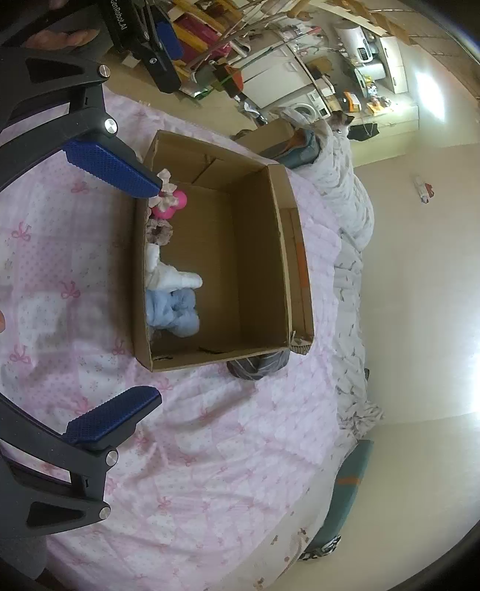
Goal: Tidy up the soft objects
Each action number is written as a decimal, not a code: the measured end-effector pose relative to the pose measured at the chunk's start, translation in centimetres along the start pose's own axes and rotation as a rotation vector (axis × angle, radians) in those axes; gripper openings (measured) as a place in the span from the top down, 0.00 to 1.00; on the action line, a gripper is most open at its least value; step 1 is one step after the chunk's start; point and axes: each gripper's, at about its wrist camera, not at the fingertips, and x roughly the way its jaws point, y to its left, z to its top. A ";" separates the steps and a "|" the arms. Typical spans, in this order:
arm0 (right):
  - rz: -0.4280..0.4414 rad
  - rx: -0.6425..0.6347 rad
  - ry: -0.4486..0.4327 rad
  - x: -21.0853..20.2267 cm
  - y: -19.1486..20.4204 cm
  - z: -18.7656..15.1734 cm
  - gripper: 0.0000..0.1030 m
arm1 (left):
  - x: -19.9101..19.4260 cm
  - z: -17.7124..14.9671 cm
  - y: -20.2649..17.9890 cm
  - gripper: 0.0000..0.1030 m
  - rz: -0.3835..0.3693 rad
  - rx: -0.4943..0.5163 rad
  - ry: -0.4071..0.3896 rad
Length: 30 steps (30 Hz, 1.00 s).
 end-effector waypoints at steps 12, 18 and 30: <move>-0.001 0.000 0.000 0.0 0.0 0.0 0.00 | -0.1 -0.2 -0.3 0.01 0.001 0.014 -0.006; -0.001 0.001 -0.003 0.0 0.0 0.0 0.00 | -0.1 -0.2 -0.4 0.01 0.002 0.016 -0.003; -0.002 0.002 -0.004 0.0 0.0 0.0 0.00 | 0.0 -0.2 -0.3 0.01 -0.001 0.016 -0.003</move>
